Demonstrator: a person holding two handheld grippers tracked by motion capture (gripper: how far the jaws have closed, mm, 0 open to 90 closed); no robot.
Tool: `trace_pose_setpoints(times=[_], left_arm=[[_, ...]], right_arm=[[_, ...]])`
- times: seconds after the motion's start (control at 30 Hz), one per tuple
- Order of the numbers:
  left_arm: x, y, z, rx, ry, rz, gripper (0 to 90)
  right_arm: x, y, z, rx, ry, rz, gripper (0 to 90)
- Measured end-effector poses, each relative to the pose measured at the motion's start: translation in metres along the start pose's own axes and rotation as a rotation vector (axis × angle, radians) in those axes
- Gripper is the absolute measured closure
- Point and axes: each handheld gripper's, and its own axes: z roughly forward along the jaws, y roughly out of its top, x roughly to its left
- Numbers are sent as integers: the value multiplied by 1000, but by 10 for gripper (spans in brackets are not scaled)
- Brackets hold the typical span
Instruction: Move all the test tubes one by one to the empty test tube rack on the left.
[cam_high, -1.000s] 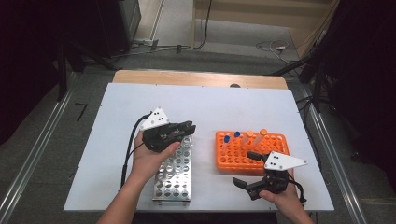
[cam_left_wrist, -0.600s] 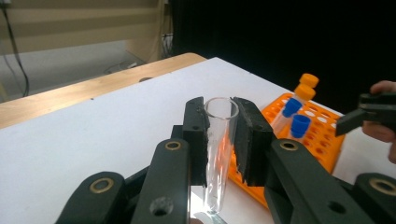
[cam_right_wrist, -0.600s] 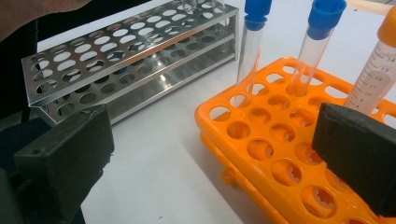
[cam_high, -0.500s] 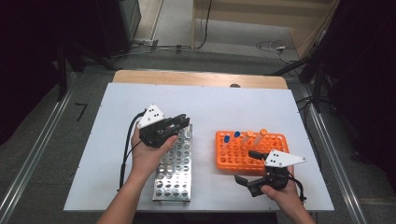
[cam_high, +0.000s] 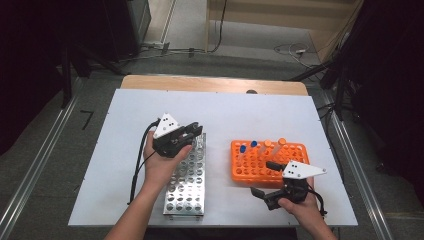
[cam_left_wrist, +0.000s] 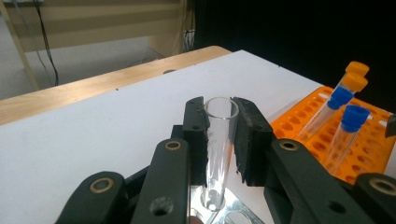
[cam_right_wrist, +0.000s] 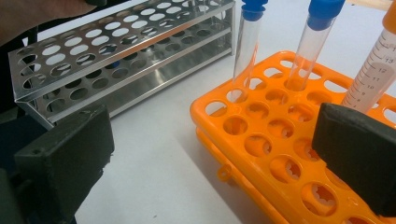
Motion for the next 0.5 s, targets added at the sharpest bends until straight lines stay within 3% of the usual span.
trace_pose_setpoints(times=[0.5], left_arm=[[-4,-7,10,110,3,33,766]], right_arm=[[-3,-2,0,0,-19,7,0]])
